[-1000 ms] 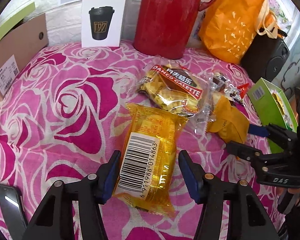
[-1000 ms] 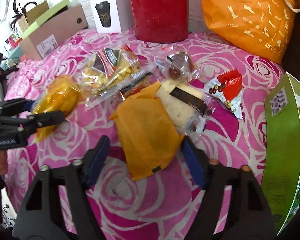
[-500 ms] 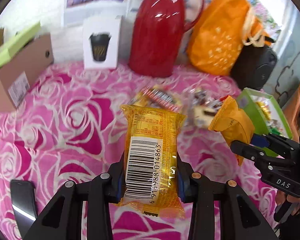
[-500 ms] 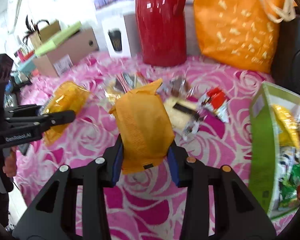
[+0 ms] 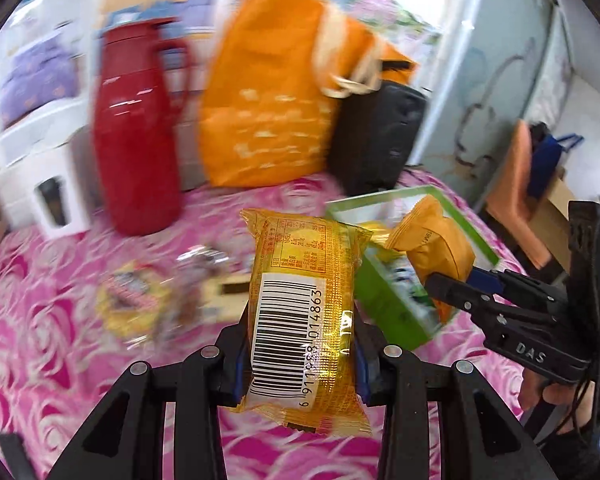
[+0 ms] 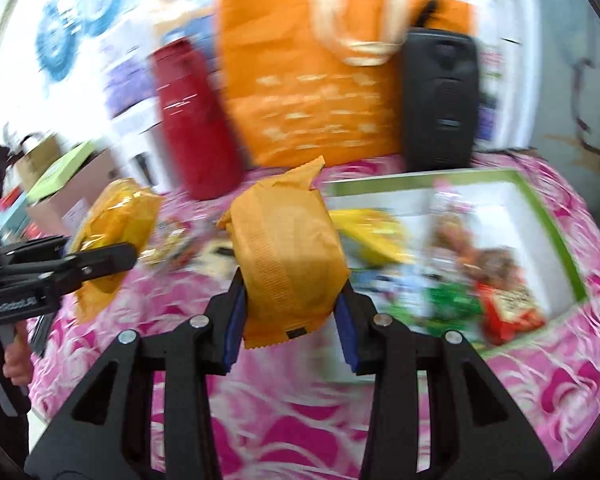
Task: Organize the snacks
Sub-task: 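Carry both bags over the box and open both tools to drop them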
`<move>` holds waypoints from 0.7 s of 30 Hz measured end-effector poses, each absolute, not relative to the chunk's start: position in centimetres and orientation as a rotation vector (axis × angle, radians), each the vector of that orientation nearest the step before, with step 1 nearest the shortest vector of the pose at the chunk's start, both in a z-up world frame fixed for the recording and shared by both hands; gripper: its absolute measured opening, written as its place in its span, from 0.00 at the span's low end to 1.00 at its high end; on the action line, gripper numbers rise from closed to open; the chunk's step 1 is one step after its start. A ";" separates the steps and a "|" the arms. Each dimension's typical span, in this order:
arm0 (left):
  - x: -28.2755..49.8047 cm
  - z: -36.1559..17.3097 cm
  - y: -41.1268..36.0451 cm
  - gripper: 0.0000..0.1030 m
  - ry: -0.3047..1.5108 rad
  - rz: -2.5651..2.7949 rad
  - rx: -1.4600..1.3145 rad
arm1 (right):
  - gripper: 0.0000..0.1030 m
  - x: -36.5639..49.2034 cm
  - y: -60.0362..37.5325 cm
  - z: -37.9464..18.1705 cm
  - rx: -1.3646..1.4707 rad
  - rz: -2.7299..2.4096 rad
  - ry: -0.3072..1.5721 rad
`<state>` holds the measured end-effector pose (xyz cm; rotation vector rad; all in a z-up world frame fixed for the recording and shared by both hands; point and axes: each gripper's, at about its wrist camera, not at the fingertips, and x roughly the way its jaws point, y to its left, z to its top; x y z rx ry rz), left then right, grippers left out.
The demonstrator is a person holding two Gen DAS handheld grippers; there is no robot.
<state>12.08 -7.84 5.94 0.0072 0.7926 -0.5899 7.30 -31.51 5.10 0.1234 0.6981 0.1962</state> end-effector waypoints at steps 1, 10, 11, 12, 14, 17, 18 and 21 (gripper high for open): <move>12.2 6.0 -9.1 0.38 0.794 -0.610 0.017 | 0.41 7.1 -33.3 5.1 0.139 0.150 0.695; 12.4 5.7 -20.3 0.38 0.822 -0.774 0.119 | 0.41 6.6 -43.6 4.2 0.218 -0.092 0.696; 12.3 5.6 -21.3 0.38 0.825 -0.786 0.133 | 0.41 6.7 -44.7 3.9 0.227 -0.115 0.696; 12.4 5.4 -22.3 0.38 0.829 -0.796 0.145 | 0.41 6.7 -45.3 3.8 0.232 -0.126 0.696; 12.4 4.8 -23.9 0.38 0.841 -0.816 0.157 | 0.41 7.1 -46.6 3.3 0.244 -0.151 0.698; 12.9 3.7 -26.0 0.38 0.867 -0.829 0.167 | 0.41 7.8 -47.8 2.7 0.249 -0.165 0.704; 13.0 3.4 -26.5 0.38 0.873 -0.831 0.170 | 0.41 7.7 -47.9 2.4 0.247 -0.167 0.704; 13.4 2.7 -27.7 0.38 0.879 -0.830 0.177 | 0.41 8.4 -48.2 1.9 0.239 -0.152 0.703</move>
